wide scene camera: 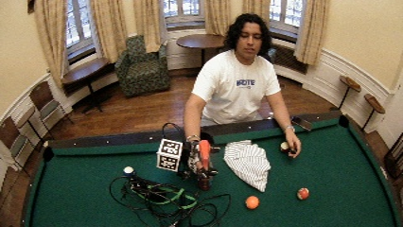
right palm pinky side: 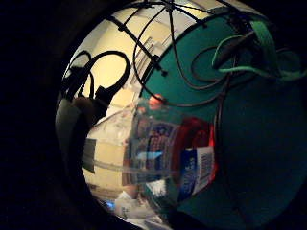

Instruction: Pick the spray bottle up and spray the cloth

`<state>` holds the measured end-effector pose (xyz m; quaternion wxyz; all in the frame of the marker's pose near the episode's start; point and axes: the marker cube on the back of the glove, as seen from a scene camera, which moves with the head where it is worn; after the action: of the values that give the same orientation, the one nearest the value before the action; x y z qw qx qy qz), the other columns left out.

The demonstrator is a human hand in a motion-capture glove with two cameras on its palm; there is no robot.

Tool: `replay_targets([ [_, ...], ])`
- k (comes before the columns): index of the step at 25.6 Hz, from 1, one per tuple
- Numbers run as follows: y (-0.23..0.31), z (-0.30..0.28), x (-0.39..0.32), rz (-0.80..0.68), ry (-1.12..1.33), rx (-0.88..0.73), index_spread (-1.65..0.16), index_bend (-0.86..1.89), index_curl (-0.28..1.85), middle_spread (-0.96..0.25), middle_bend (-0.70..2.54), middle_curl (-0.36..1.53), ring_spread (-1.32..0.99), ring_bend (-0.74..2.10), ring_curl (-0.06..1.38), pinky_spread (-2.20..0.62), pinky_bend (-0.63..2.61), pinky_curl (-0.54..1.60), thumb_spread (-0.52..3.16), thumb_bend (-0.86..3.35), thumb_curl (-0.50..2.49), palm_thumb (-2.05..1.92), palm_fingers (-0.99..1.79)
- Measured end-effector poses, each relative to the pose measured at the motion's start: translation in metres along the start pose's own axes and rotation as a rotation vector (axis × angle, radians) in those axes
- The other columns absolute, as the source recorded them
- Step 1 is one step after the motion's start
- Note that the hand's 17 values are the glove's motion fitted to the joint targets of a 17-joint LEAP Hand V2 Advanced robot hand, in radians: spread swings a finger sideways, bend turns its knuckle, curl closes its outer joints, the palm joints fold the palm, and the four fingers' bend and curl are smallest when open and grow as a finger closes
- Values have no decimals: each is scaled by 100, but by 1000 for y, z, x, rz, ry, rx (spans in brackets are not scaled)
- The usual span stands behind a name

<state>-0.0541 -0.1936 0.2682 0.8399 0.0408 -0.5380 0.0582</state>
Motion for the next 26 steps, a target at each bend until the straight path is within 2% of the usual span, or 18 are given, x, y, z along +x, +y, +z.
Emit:
replay_targets([
  [4,2,1,-9,-35,-28,31,-31,19,18,-19,48,45,-20,68,38,-19,51,35,92,0,38,74,125],
  [11,10,1,-38,-148,6,64,-29,25,27,-21,52,49,-21,73,42,-27,52,37,74,4,49,92,140],
  [18,29,-11,-121,-281,-6,-27,-27,29,34,-21,55,52,-22,77,45,-30,53,39,65,1,56,95,139],
  [26,45,-24,-212,-365,-40,-182,-25,29,40,-21,58,54,-22,79,47,-31,55,40,59,-1,62,97,137],
])
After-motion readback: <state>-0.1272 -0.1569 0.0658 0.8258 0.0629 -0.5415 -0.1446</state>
